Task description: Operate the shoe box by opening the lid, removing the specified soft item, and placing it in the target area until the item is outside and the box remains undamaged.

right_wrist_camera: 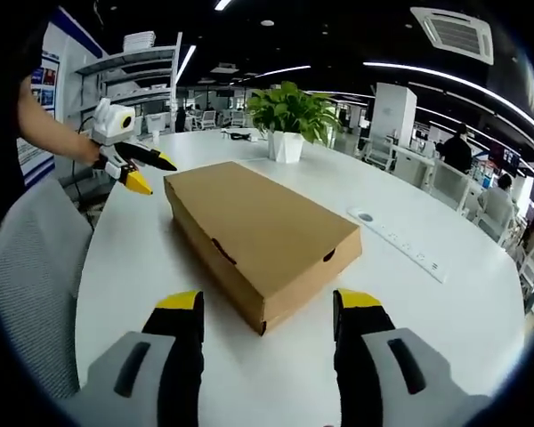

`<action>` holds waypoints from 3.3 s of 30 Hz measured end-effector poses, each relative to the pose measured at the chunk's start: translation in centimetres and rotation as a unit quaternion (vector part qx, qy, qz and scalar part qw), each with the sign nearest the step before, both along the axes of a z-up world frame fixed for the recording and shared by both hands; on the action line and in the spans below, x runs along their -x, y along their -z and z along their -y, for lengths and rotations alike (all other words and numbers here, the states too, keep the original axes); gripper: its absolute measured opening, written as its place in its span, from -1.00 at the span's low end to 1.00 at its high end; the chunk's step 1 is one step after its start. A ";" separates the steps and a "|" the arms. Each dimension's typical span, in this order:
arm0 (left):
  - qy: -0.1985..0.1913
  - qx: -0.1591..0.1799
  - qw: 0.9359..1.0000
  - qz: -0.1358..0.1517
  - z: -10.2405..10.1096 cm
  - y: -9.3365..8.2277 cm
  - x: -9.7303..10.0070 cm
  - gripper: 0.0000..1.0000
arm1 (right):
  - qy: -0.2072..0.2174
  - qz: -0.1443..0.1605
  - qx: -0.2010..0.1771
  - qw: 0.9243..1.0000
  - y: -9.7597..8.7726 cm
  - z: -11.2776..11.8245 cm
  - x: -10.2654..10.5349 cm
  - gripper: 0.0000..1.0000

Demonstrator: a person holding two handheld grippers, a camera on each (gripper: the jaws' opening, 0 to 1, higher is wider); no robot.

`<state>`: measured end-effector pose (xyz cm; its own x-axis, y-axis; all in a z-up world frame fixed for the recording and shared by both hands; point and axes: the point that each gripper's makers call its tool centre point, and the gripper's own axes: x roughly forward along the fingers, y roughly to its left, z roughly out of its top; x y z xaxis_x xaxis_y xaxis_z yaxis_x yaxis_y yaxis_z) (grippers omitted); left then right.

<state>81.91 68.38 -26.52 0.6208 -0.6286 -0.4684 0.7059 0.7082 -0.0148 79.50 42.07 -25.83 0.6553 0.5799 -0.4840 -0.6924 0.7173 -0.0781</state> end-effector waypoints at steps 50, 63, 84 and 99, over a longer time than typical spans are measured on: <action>-0.017 -0.002 1.000 -0.015 0.6 1.3 -0.9 0.02 | 0.067 -0.037 -0.013 0.997 2.0 -3.2 -0.9 -0.07; 0.000 -0.006 1.000 -0.025 -0.9 1.2 0.3 0.00 | 0.070 -0.043 -0.013 0.997 1.9 -4.7 0.9 -0.09; 0.024 -0.016 0.999 -0.035 -3.3 1.5 1.6 -0.02 | 0.091 -0.050 -0.013 0.995 1.9 -7.2 3.6 -0.10; 0.042 -0.027 0.998 -0.044 -5.2 1.4 2.7 -0.02 | 0.113 -0.047 -0.017 0.992 1.9 -9.2 5.5 -0.10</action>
